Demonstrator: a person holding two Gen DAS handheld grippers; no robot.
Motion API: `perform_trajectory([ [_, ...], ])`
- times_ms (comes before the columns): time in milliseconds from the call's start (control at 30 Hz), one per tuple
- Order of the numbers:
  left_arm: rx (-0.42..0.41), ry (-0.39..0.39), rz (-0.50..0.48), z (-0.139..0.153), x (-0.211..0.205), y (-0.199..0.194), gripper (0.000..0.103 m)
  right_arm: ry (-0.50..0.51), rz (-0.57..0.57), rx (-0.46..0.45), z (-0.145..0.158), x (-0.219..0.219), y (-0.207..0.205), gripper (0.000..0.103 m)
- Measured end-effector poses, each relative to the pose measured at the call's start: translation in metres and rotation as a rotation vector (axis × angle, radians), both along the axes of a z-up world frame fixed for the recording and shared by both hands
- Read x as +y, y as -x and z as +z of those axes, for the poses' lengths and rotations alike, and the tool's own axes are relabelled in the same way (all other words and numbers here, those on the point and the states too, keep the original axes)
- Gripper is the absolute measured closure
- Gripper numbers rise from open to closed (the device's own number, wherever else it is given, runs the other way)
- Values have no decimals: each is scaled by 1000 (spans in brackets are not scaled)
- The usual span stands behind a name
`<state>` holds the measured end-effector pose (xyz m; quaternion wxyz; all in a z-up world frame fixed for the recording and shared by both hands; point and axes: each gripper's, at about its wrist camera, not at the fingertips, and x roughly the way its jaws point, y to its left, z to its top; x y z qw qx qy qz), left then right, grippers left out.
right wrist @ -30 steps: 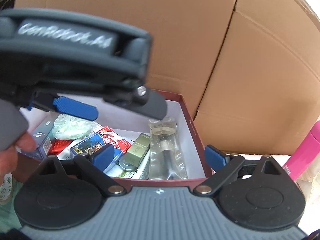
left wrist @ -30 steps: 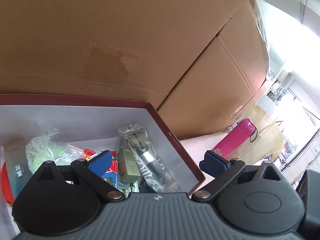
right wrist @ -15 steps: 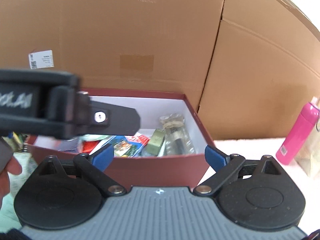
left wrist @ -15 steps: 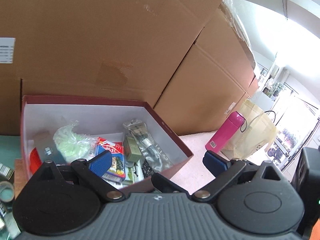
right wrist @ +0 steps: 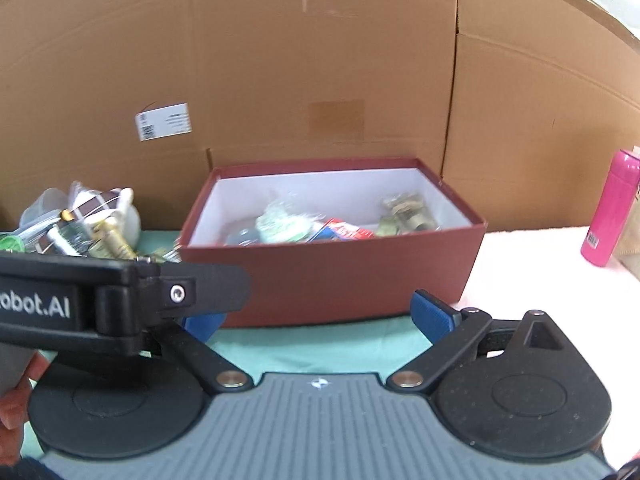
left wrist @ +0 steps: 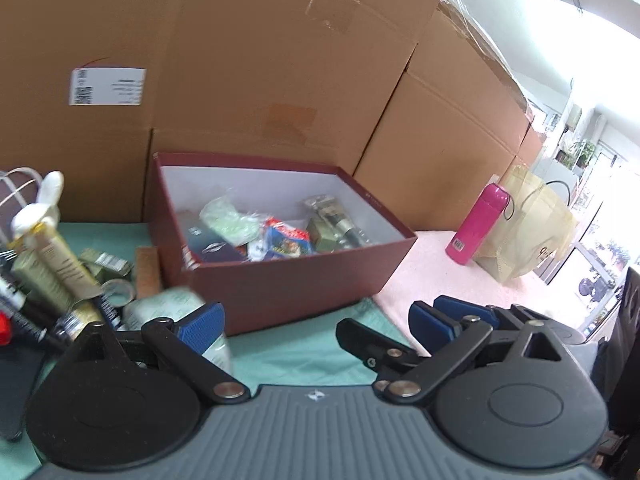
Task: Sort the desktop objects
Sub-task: 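Withdraw both tools from the maroon box back toward the pile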
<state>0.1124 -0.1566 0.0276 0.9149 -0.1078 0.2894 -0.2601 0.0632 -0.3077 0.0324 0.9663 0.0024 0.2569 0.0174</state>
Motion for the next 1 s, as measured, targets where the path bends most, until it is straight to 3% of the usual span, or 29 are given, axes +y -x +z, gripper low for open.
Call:
perform_trajectory([
  [433, 3, -65, 36, -23, 41, 71, 2, -127, 106, 75, -50, 46, 27, 4],
  [767, 54, 29, 183, -42, 128, 108, 2, -159, 337, 111, -65, 104, 40, 4],
  [1000, 29, 31, 242, -41, 162, 96, 2, -125, 378, 109, -73, 125, 29, 4],
])
